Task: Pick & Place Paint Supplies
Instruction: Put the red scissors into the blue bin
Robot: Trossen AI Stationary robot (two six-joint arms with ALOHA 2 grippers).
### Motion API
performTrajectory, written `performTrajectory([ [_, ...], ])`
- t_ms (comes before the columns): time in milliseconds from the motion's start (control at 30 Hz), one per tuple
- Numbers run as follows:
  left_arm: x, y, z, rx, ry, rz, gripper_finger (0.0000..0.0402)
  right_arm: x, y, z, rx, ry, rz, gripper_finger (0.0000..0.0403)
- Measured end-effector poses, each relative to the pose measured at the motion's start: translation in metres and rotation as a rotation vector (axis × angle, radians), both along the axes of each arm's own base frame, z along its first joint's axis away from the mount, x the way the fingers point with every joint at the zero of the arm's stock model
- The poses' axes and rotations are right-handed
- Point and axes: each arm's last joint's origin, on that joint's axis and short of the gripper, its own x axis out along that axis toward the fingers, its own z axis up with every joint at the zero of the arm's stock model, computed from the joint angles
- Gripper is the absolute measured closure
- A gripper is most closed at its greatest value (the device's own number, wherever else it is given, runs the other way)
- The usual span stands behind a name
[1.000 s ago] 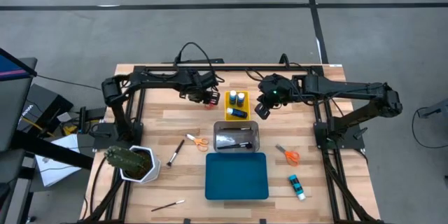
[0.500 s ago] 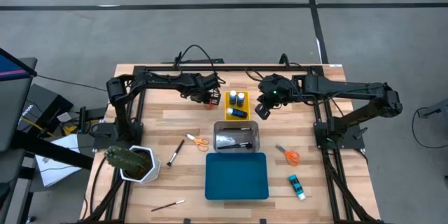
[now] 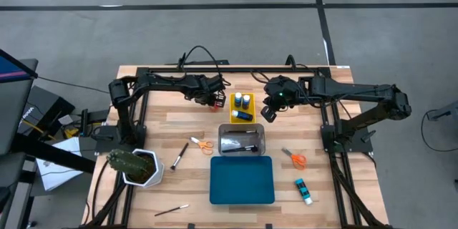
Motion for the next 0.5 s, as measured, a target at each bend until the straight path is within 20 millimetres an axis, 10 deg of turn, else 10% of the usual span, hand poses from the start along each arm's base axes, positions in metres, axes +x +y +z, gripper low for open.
performTrajectory([
  [500,-0.005,-0.002,-0.014,-0.002,-0.014,-0.002,0.0316,0.000,0.000,0.000,0.000,0.000,0.001,0.0359],
])
